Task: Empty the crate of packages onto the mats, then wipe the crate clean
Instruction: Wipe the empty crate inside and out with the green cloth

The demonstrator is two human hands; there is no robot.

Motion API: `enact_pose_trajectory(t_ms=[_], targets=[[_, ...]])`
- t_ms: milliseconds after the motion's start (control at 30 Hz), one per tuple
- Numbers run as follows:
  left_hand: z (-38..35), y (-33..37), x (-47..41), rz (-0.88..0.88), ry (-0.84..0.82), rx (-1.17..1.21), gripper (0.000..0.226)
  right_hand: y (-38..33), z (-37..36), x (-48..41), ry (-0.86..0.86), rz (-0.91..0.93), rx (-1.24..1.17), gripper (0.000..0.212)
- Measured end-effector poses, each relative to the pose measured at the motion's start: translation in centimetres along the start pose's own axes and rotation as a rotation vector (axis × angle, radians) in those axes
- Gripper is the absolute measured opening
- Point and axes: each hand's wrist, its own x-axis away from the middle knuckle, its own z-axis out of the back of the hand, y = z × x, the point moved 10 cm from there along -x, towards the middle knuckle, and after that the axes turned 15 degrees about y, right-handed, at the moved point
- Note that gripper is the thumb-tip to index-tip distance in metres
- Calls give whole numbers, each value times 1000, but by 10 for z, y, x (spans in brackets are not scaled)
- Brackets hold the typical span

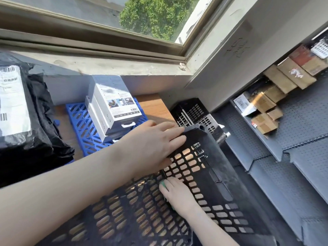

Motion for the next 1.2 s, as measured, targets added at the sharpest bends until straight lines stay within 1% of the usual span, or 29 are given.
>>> enact_pose_trajectory(t_ms=[67,100,200,300,400,500,567,667,733,800,900,967,1067,1133,1200], targets=[[-1,2,0,-12,-2,3,58,2,10,-2,-6,65,52,15],[-2,2,0,-15,-6,-1,54,7,22,-6,21,69,64,10],[1,2,-1,-12,14,8,55,39,89,-18,180,-48,60,20],[2,4,-1,-19,29,26,57,76,173,-19,376,-229,87,23],[1,4,0,-27,20,36,58,97,222,-10,472,-312,180,27],[3,4,-1,-40,36,14,55,108,224,4,445,-347,207,32],[2,3,-1,-41,47,7,59,104,221,12,446,-292,213,26],[2,3,-1,-44,60,8,55,93,220,23,434,-210,187,23],[-1,2,-1,-43,35,1,56,83,218,33,367,-129,187,22],[-3,1,0,-35,-1,-10,62,70,211,50,270,-33,184,22],[-3,1,1,-16,-46,-35,64,45,200,82,108,119,170,25],[-3,2,2,-11,-56,-53,65,35,196,97,50,171,168,27],[0,2,3,-9,-28,-23,64,43,197,80,86,141,166,22],[0,2,2,-17,-19,-21,64,53,196,49,150,111,174,17],[1,4,1,-27,-10,-14,65,63,192,13,196,93,198,18]])
